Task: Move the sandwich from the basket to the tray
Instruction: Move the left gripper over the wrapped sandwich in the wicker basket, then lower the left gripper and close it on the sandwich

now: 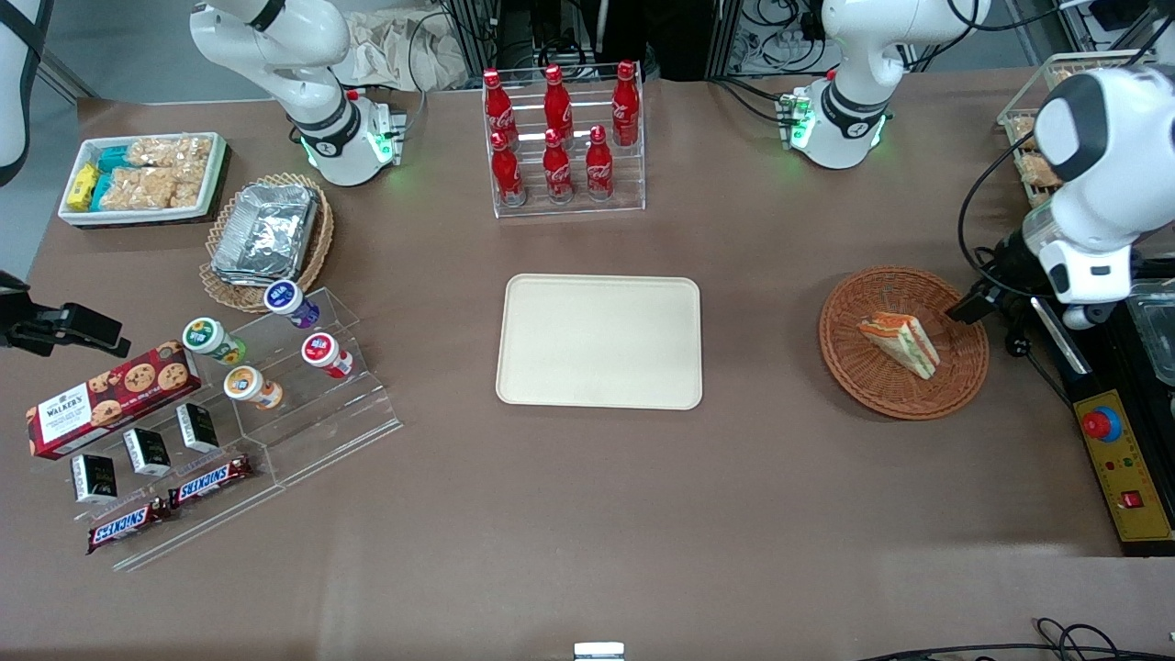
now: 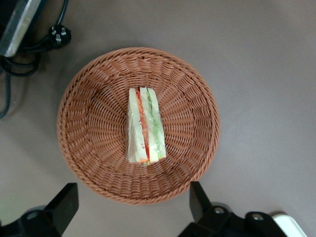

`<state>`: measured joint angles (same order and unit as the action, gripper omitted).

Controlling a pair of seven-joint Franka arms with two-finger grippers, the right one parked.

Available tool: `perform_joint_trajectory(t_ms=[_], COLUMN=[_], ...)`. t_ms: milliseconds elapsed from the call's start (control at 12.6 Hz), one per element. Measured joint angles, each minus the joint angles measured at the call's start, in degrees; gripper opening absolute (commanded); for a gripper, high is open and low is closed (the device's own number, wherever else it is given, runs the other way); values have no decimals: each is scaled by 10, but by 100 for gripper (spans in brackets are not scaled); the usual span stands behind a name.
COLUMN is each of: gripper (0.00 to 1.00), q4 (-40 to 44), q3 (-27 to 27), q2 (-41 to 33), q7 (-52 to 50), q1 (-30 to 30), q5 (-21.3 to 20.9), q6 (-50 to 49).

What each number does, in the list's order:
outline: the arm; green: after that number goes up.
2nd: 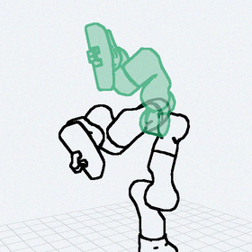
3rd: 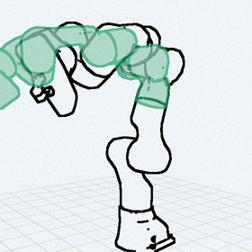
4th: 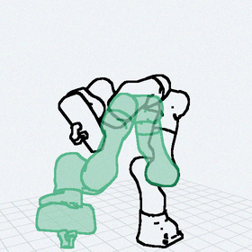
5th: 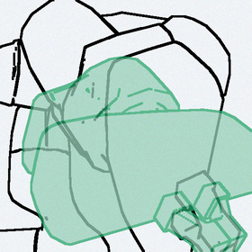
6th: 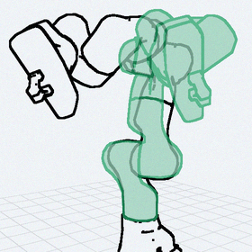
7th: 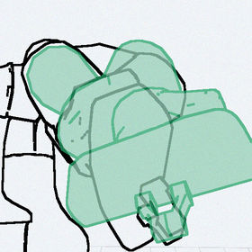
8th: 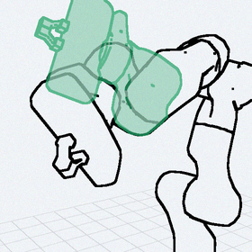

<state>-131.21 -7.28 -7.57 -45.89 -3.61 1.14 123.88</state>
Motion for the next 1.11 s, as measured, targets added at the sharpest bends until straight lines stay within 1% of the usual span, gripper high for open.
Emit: perform_joint_trajectory(t_ms=[239,477,1114], gripper=[100,100,100], q4=[-63,-108,-166], q3=[0,2,6], q2=[30,65,105], q7=[-53,-69,-71], q1=[-1,-2,-4], q5=[0,0,0], q6=[114,214,316])
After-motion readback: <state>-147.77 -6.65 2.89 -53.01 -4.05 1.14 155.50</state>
